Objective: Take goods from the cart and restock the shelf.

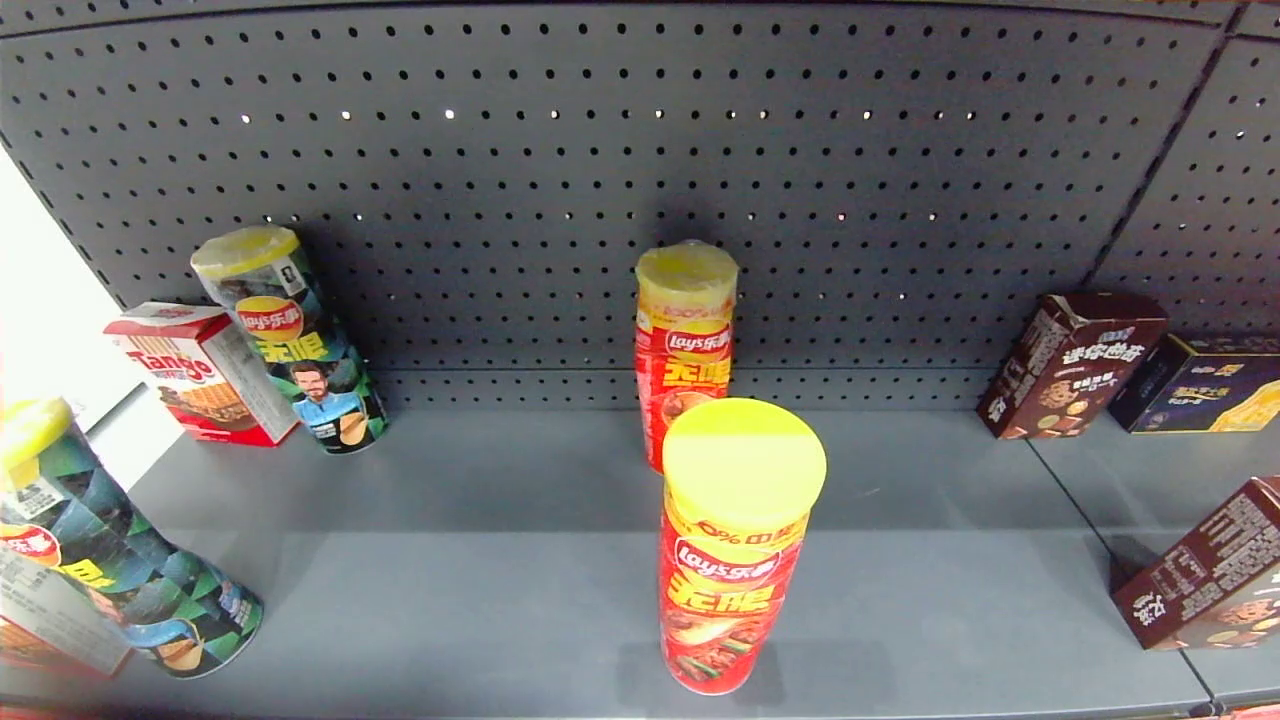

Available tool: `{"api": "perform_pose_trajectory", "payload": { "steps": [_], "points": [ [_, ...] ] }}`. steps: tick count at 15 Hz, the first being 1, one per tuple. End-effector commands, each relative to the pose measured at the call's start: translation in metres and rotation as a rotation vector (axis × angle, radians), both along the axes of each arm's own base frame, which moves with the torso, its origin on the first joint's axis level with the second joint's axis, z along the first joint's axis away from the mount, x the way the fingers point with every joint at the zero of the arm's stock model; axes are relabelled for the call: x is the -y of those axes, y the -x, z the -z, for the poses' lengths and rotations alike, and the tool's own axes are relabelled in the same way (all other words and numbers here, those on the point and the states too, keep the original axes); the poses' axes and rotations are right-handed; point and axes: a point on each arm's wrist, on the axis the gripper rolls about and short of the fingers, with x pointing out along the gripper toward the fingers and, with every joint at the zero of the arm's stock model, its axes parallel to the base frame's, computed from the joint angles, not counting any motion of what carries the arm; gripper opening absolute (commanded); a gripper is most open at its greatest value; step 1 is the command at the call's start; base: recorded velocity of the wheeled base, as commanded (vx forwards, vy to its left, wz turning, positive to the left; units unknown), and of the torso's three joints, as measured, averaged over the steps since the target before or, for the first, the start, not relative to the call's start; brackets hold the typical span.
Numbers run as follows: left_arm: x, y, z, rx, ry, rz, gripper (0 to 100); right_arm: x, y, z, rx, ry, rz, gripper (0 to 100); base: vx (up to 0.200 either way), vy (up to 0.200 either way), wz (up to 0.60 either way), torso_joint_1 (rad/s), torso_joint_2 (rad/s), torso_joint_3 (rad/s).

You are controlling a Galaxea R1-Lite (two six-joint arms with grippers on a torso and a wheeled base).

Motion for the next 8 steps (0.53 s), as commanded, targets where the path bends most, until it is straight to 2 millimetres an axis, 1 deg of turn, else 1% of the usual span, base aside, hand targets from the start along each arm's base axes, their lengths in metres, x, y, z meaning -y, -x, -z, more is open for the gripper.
{"api": "perform_pose_trajectory", "payload": {
  "steps": [1, 3, 4, 5, 8],
  "points": [
    [0.0002, -0.0001, 0.0000, -0.004, 0.011, 0.008, 100, 0.0000, -0.0001, 0.0000, -0.001, 0.001, 0.000, 100, 0.000, 0.000, 0.00, 0.000, 0.00, 0.000],
    [0.0001, -0.0002, 0.0007, -0.013, 0.021, 0.001, 100, 0.0000, -0.0001, 0.0000, -0.001, 0.001, 0.000, 100, 0.000, 0.000, 0.00, 0.000, 0.00, 0.000],
    [-0.0025, -0.0006, 0.0061, -0.064, 0.035, -0.124, 100, 0.0000, -0.0001, 0.0000, -0.001, 0.001, 0.000, 100, 0.000, 0.000, 0.00, 0.000, 0.00, 0.000],
    [-0.0031, -0.0005, 0.0074, -0.079, 0.090, -0.150, 100, 0.0000, -0.0001, 0.0000, -0.001, 0.001, 0.000, 100, 0.000, 0.000, 0.00, 0.000, 0.00, 0.000],
    [-0.0020, -0.0005, 0.0069, -0.081, 0.124, -0.092, 100, 0.0000, -0.0001, 0.0000, -0.001, 0.001, 0.000, 100, 0.000, 0.000, 0.00, 0.000, 0.00, 0.000]
  ]
}}
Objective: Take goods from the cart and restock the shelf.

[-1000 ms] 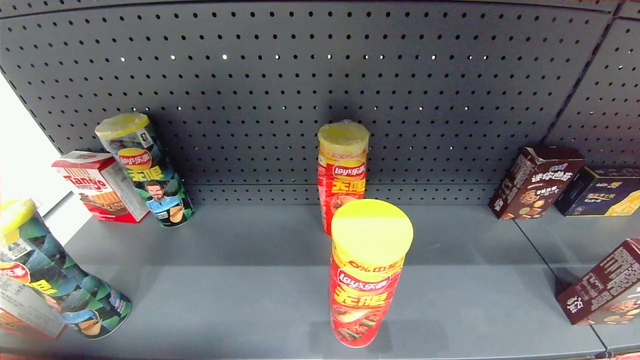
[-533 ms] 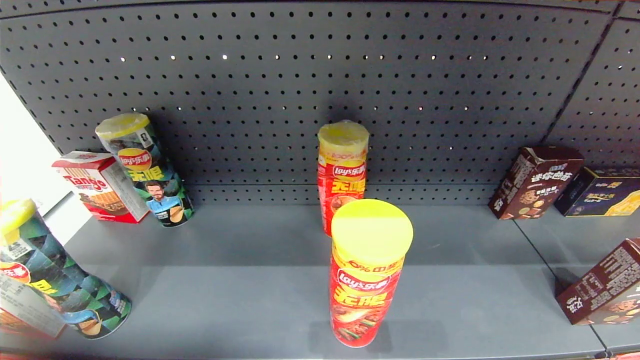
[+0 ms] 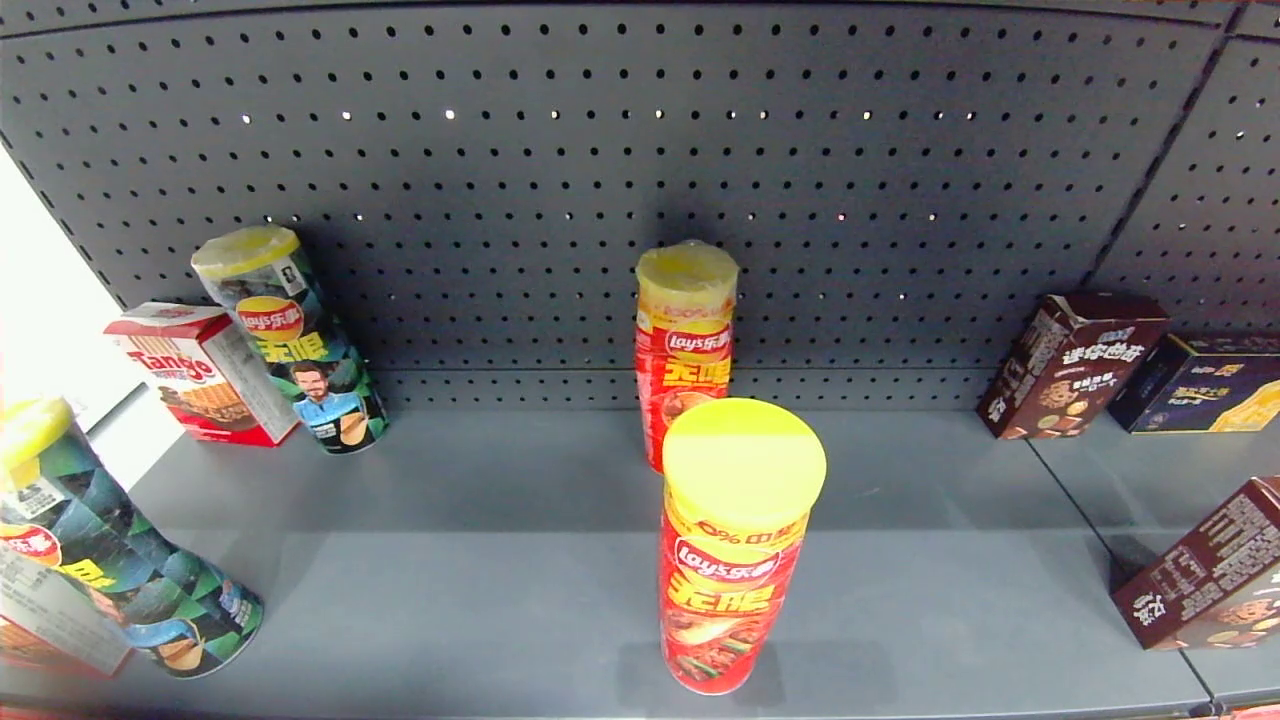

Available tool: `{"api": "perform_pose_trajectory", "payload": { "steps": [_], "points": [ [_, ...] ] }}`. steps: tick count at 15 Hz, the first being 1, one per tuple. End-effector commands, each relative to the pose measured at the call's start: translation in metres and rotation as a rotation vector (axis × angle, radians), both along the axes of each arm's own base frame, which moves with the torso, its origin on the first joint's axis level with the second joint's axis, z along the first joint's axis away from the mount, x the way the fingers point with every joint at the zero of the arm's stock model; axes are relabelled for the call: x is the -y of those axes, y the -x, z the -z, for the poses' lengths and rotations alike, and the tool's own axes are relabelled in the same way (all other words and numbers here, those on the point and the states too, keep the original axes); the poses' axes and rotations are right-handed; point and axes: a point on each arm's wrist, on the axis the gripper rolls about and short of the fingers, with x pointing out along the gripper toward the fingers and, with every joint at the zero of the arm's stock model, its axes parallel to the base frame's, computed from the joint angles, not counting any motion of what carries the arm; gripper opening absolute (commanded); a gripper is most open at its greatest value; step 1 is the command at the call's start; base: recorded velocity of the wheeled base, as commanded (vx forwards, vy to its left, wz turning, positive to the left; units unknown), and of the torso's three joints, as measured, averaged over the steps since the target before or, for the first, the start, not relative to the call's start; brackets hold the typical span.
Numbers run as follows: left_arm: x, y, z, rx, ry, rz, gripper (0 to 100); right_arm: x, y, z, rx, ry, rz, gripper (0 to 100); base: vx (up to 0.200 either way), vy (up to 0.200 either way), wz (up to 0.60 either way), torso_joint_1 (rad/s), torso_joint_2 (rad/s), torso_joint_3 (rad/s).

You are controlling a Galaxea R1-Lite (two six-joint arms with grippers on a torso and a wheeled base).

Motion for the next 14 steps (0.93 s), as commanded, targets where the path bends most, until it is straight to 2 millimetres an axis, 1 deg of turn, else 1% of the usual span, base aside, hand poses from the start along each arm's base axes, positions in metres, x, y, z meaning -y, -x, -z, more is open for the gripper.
{"api": "perform_pose_trajectory", "payload": {
  "steps": [1, 6, 9, 10, 11, 12, 13, 14],
  "points": [
    [0.000, 0.000, 0.000, -0.005, 0.007, 0.017, 100, 0.000, 0.000, 0.000, -0.001, 0.001, 0.000, 100, 0.000, 0.000, 0.00, 0.000, 0.00, 0.000],
    [0.000, 0.000, 0.000, -0.006, 0.008, 0.022, 100, 0.000, 0.000, 0.000, 0.001, 0.002, -0.031, 100, 0.000, 0.000, 0.00, 0.000, 0.00, 0.000],
    [0.000, 0.000, 0.000, -0.006, 0.008, 0.020, 100, -0.001, -0.001, -0.001, -0.019, 0.004, -0.008, 100, 0.000, 0.000, 0.00, 0.000, 0.00, 0.000],
    [0.000, 0.000, 0.000, -0.009, 0.006, 0.022, 100, -0.003, -0.009, -0.069, -0.001, -0.044, 0.050, 100, 0.000, 0.000, 0.00, 0.000, 0.00, 0.000],
    [0.000, 0.000, 0.000, -0.006, 0.006, 0.020, 100, -0.009, -0.036, -0.119, -0.088, -0.163, 0.088, 100, 0.000, 0.000, 0.00, 0.000, 0.00, 0.000],
    [0.000, 0.000, 0.000, -0.008, 0.006, 0.022, 100, -0.011, -0.041, -0.131, -0.083, -0.194, 0.089, 100, 0.000, 0.000, 0.00, 0.000, 0.00, 0.000],
    [0.000, 0.000, 0.000, -0.009, 0.006, 0.022, 100, -0.016, -0.055, -0.152, -0.072, -0.153, 0.024, 100, 0.000, 0.000, 0.00, 0.000, 0.00, 0.000],
    [0.000, 0.000, 0.000, -0.008, 0.006, 0.022, 100, -0.022, -0.070, -0.159, -0.096, -0.115, -0.044, 100, 0.000, 0.000, 0.00, 0.000, 0.00, 0.000]
  ]
}}
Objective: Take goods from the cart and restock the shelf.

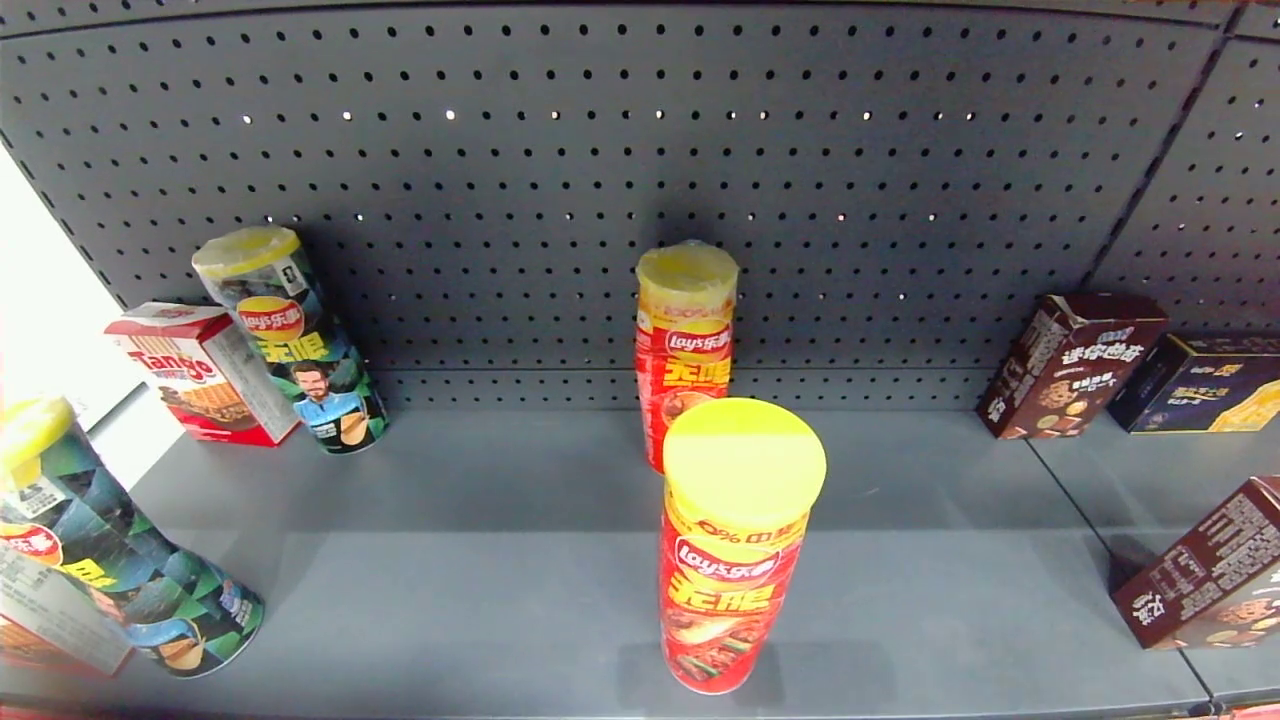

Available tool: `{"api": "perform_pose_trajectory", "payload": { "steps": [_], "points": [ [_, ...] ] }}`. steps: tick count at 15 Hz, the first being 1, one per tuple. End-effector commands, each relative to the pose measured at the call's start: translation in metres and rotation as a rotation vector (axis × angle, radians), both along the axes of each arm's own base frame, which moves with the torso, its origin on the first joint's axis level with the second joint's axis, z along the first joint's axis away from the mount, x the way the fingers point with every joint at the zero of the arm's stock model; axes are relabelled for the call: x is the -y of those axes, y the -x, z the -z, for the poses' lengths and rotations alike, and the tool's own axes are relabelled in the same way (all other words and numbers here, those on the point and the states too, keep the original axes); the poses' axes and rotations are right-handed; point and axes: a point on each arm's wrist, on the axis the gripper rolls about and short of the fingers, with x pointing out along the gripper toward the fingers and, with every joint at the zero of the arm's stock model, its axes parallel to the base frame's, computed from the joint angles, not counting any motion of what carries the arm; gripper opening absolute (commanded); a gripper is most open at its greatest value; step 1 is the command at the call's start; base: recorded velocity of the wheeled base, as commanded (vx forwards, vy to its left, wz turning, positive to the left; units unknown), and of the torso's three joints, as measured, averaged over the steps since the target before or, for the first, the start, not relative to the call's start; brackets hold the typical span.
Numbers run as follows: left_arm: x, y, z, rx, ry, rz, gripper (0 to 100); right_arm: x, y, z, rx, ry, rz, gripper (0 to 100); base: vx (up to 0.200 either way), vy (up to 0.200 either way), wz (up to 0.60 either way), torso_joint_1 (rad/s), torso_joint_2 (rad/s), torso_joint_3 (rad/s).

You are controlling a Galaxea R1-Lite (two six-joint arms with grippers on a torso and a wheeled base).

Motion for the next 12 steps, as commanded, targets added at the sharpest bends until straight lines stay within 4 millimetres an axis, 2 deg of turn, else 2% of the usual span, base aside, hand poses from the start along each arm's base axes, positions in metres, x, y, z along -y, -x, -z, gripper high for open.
{"api": "perform_pose_trajectory", "payload": {
  "steps": [1, 3, 5, 7, 12],
  "points": [
    [0.000, 0.000, 0.000, -0.003, 0.002, -0.002, 100, -0.023, -0.068, -0.079, -0.076, 0.019, -0.112, 100, 0.000, 0.000, 0.00, 0.000, 0.00, 0.000],
    [0.000, 0.000, 0.000, -0.003, 0.000, -0.001, 100, -0.039, -0.103, -0.084, -0.094, 0.104, -0.187, 100, 0.000, 0.000, 0.00, 0.000, 0.00, 0.000],
    [0.000, 0.000, 0.000, -0.003, 0.002, -0.002, 100, -0.057, -0.120, -0.085, -0.116, 0.130, -0.285, 100, 0.000, 0.000, 0.00, 0.000, 0.00, 0.000],
    [0.000, 0.000, 0.000, -0.003, 0.002, -0.002, 100, -0.074, -0.134, -0.080, -0.167, 0.155, -0.358, 100, 0.000, 0.000, 0.00, 0.000, 0.00, 0.000],
    [0.000, 0.000, 0.000, -0.001, 0.002, -0.001, 100, -0.097, -0.145, -0.053, -0.276, 0.244, -0.452, 100, 0.000, 0.000, 0.00, 0.000, 0.00, 0.000]
  ]
}}
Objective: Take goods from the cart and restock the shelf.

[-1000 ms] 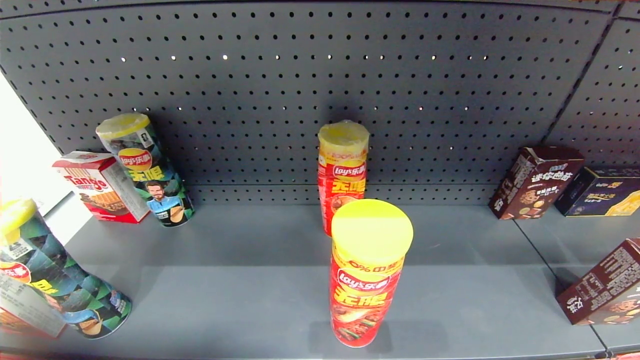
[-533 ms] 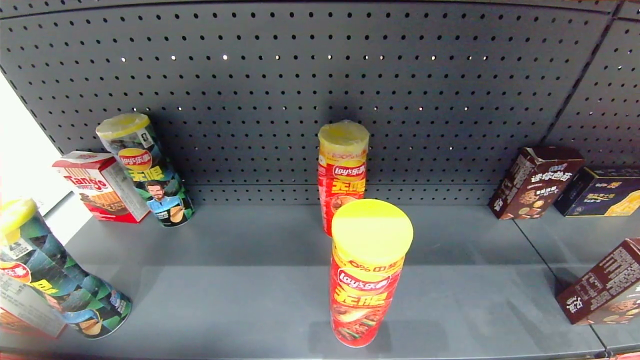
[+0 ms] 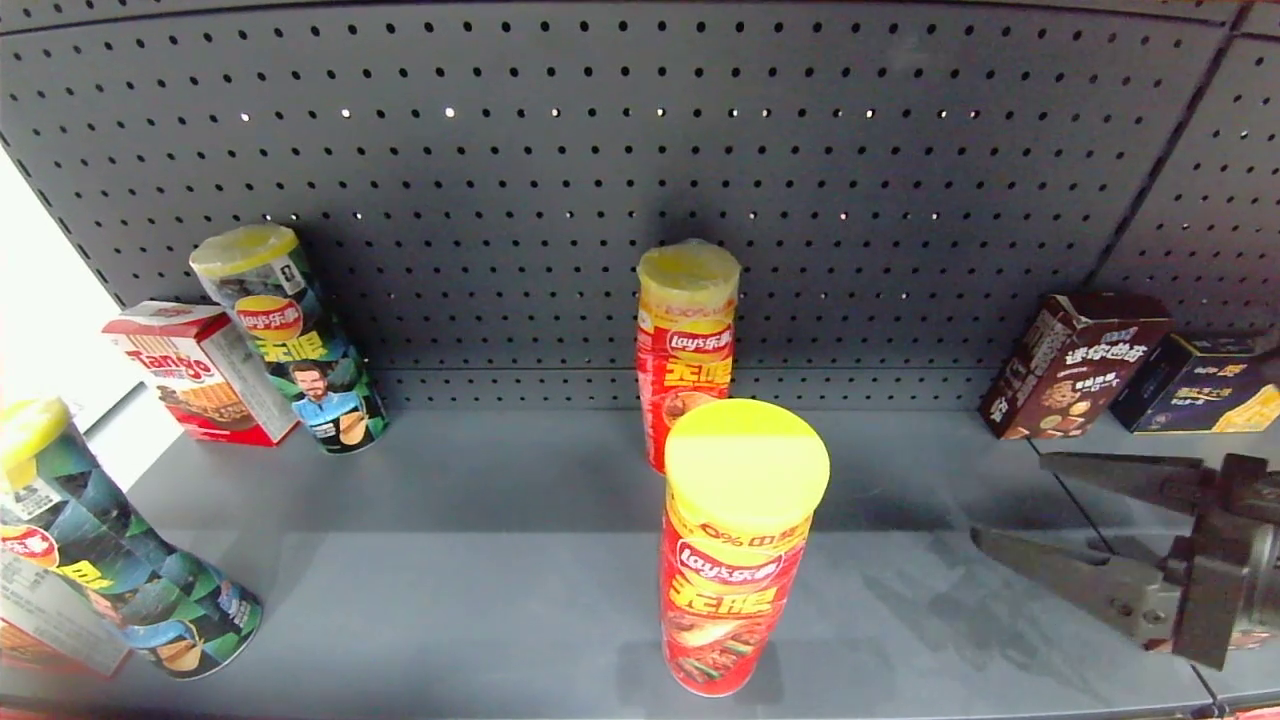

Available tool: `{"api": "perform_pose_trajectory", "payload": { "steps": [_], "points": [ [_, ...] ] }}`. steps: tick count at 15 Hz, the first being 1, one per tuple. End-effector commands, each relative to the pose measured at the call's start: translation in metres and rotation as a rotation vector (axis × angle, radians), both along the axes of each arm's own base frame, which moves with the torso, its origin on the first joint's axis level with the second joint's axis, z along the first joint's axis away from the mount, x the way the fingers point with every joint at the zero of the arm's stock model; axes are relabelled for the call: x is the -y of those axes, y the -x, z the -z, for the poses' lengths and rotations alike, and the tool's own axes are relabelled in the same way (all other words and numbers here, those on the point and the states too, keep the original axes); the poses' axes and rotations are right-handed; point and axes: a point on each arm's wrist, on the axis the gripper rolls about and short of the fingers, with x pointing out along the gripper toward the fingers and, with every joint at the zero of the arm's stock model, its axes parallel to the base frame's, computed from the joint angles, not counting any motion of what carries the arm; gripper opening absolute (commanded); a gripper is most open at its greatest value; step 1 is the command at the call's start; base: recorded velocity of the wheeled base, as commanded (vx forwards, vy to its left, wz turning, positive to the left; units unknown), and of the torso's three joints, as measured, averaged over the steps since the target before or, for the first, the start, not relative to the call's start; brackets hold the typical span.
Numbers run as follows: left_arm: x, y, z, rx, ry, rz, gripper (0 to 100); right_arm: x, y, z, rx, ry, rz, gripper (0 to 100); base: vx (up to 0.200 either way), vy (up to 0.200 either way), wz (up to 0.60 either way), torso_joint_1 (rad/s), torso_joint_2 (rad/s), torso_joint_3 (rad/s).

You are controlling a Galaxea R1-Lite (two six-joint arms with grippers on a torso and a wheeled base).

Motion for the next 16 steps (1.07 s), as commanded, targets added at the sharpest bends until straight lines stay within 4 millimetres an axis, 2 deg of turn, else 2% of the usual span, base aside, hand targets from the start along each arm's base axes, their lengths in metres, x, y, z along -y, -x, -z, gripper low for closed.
{"api": "perform_pose_trajectory", "payload": {
  "steps": [1, 8, 16],
  "points": [
    [0.000, 0.000, 0.000, -0.004, 0.000, 0.000, 100, -0.014, -0.012, 0.015, -0.059, 0.066, -0.041, 100, 0.000, 0.000, 0.00, 0.000, 0.00, 0.000],
    [0.000, 0.000, 0.000, -0.004, 0.000, 0.000, 100, -0.045, -0.024, 0.033, -0.133, 0.128, -0.138, 100, 0.000, 0.000, 0.00, 0.000, 0.00, 0.000],
    [0.000, 0.000, 0.000, -0.004, 0.000, -0.001, 100, -0.066, -0.042, 0.035, -0.133, 0.154, -0.164, 100, 0.000, 0.000, 0.00, 0.000, 0.00, 0.000]
  ]
}}
